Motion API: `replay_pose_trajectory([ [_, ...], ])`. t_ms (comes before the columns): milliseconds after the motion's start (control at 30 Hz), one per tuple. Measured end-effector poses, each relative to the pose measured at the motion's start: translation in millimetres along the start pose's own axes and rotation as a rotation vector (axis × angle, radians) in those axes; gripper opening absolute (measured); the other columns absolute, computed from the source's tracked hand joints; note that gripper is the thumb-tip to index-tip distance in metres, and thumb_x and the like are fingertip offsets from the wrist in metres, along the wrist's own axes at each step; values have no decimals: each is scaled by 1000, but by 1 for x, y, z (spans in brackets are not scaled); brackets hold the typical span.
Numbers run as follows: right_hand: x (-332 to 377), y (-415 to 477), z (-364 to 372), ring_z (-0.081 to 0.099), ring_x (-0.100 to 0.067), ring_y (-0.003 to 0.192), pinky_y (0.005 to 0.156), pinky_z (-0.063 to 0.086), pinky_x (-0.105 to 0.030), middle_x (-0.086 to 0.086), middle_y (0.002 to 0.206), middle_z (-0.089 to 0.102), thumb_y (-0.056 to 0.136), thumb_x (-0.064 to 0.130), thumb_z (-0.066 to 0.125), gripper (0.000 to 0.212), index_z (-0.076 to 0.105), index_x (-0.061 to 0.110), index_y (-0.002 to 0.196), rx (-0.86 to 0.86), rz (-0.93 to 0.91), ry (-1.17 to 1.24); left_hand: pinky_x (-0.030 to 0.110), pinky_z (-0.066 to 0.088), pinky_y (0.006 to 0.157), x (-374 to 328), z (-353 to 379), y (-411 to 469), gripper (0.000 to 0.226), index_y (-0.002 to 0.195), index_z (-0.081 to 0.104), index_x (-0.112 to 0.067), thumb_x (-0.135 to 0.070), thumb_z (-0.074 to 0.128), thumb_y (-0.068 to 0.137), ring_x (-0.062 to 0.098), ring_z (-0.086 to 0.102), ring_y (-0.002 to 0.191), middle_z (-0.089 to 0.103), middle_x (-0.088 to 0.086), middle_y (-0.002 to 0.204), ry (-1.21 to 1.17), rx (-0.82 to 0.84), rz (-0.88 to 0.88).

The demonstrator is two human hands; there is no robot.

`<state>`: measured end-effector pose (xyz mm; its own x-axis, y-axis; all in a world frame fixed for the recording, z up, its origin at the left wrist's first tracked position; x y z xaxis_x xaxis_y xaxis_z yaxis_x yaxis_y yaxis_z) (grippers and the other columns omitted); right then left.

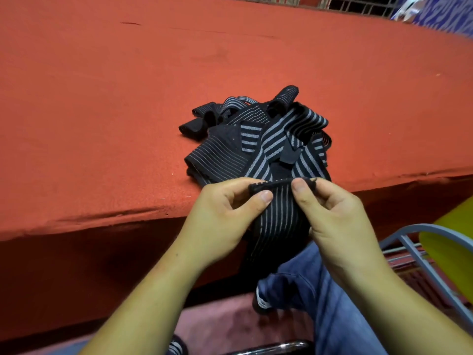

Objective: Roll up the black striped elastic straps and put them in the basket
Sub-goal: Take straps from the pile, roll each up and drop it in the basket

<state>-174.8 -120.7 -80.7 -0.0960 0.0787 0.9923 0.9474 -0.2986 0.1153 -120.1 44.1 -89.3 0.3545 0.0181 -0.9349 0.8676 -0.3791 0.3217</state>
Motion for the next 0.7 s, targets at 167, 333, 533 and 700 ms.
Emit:
replay_pose_trajectory([
  [167, -15, -7, -1, 77, -29, 90, 76, 57, -39, -20, 98, 79, 90, 46, 67, 38, 80, 12, 100, 77, 127, -29, 27, 56, 89, 1, -1, 1, 18, 114, 76, -15, -11, 64, 101, 9, 73, 99, 79, -4, 105, -67, -5, -6],
  [333, -25, -5, -5, 67, -51, 85, 79, 51, -69, -43, 109, 65, 77, 73, 75, 75, 75, 2, 101, 42, 200, -57, 15, 50, 77, -4, 3, 2, 23, 113, 73, -24, -9, 63, 100, -3, 67, 90, 74, -18, 98, -125, 24, 6],
  [533, -31, -3, -7, 75, -30, 102, 94, 55, -44, -18, 109, 79, 102, 25, 56, 32, 83, 8, 99, 85, 316, 202, 15, 50, 80, -4, 3, 3, 27, 108, 76, -25, -4, 63, 98, -6, 66, 93, 75, -19, 98, -122, 26, -14],
  [700, -34, 1, -9, 69, -26, 86, 75, 52, -37, -17, 99, 77, 105, 12, 45, 37, 81, 7, 97, 36, 346, 299, 7, 44, 78, -6, 5, 3, 29, 104, 78, -16, 7, 64, 94, -9, 64, 80, 73, -22, 86, -114, 41, -13],
])
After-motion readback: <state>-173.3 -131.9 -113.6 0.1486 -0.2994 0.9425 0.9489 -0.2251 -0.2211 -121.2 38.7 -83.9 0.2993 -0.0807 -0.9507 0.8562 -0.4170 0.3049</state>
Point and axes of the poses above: each hand's wrist, its own y-axis towards the middle knuckle, its own z-axis out of the palm, x = y × z, the point moved 7 cm from there along y, towards the middle knuckle
